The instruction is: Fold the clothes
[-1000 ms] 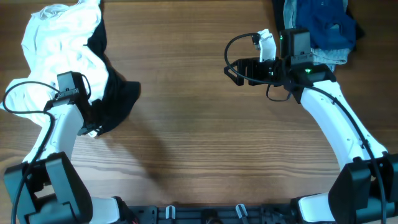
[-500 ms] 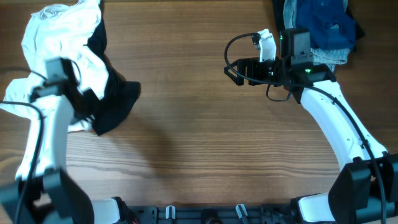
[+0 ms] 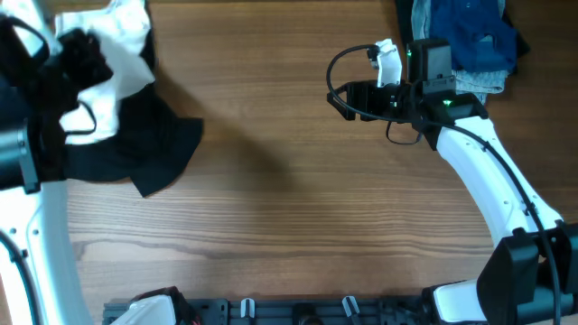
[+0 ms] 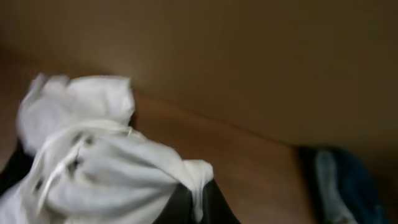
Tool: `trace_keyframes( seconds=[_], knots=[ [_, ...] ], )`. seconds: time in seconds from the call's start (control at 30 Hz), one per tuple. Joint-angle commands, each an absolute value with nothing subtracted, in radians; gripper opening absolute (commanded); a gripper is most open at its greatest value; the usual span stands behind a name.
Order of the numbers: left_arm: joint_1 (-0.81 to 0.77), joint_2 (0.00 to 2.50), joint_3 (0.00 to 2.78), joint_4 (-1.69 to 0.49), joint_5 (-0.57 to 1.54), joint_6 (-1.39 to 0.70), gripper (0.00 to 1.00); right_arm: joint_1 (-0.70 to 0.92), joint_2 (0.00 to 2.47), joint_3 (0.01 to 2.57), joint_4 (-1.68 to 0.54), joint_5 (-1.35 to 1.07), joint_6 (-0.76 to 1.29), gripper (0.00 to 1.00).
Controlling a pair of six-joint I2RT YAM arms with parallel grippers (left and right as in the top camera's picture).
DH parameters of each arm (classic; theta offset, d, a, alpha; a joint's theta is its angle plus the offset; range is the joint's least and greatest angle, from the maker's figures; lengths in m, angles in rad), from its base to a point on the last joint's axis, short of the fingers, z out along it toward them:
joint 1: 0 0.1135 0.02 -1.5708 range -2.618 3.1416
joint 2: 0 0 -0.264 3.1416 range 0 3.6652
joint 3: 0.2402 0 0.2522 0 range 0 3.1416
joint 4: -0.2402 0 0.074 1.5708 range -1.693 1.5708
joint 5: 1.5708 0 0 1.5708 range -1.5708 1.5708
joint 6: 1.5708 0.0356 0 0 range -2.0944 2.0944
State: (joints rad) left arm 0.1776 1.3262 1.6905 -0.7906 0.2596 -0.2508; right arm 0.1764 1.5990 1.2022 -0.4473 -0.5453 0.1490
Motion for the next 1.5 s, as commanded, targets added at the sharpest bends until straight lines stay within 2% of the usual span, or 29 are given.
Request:
trace_keyframes(
  seconds=[0.0,0.37,0.53,0.8,1.0,1.1,1.23,1.47],
  knots=[
    [0.073,1.308,1.781,-0.690,0.344,-0.304,0.04,0.159,1.529,1.223,-0.442,-0.572,0.160,0.89],
    [-0.189,1.364,1.801,-0.164,0.294,-0.451,0.04,0.103,1.348,1.223,-0.573,-0.632,0.114,0.91],
    [-0.281,1.449,1.801,-0.016,0.191,-0.454,0.04,0.103,1.251,1.223,-0.607,-0.646,0.062,0.94],
    [-0.416,1.538,1.801,0.307,0.154,-0.453,0.04,0.103,1.190,1.223,-0.596,-0.651,0.051,0.94],
    [-0.475,1.530,1.809,0.313,0.084,-0.450,0.04,0.103,1.190,1.222,-0.568,-0.735,-0.002,0.94],
    [-0.486,1.530,1.809,0.279,0.084,-0.450,0.04,0.103,1.200,1.217,-0.526,-0.730,-0.027,0.90],
    [-0.496,1.526,1.809,0.233,0.087,-0.450,0.04,0.103,1.231,1.193,-0.406,-0.723,-0.025,0.84],
    [-0.496,1.514,1.809,0.192,0.088,-0.450,0.04,0.104,1.349,1.182,-0.224,-0.794,0.003,0.82]
  ],
)
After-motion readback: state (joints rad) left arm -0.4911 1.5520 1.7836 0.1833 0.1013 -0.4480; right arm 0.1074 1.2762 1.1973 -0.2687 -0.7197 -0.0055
